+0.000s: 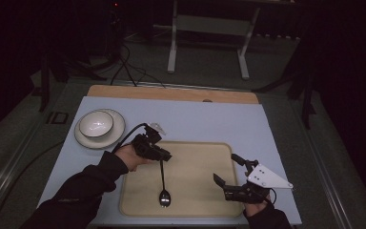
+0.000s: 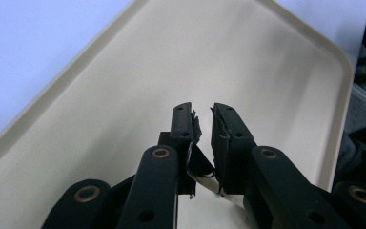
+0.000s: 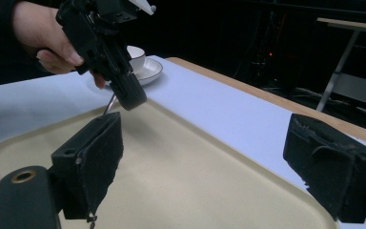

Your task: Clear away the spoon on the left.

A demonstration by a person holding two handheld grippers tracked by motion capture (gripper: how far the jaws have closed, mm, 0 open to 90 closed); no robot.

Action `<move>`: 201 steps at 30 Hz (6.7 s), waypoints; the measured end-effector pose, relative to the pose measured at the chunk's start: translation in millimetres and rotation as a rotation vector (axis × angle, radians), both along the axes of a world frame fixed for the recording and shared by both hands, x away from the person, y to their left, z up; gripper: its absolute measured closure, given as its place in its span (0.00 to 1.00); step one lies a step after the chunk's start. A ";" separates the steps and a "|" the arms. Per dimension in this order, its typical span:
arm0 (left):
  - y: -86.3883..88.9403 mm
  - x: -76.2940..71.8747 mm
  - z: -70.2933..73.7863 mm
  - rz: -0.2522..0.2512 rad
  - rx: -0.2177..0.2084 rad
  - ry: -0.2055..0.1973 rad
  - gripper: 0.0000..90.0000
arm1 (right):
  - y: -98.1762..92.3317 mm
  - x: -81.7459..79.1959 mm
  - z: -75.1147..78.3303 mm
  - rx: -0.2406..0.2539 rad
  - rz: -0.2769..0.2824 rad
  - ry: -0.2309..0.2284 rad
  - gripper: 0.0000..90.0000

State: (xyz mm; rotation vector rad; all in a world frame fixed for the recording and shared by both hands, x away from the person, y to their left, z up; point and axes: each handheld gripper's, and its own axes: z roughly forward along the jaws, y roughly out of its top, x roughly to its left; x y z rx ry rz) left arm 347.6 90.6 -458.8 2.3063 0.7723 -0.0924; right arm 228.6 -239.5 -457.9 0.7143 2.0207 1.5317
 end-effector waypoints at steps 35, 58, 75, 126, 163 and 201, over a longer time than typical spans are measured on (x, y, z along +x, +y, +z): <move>-17.4 20.8 -45.4 0.130 -0.018 0.016 0.87 | -0.7 1.5 -1.3 0.000 0.005 0.008 0.15; -9.5 31.1 -68.5 0.152 -0.050 -0.019 0.77 | -1.6 1.9 -1.2 0.000 0.007 0.006 0.15; -15.3 29.5 -64.7 0.194 -0.011 -0.057 0.58 | -2.0 2.0 -1.1 0.002 0.007 0.007 0.15; 45.7 -60.4 35.7 0.096 -0.257 -0.289 0.02 | 0.6 2.7 -3.1 -0.006 0.020 0.028 0.15; 95.2 -109.3 -10.2 0.167 -0.264 -0.318 0.02 | 2.6 2.7 -4.0 -0.024 0.018 0.028 0.15; 101.6 -115.3 -56.1 0.121 -0.209 -0.348 0.02 | 1.8 6.8 -8.4 -0.026 0.016 0.061 0.15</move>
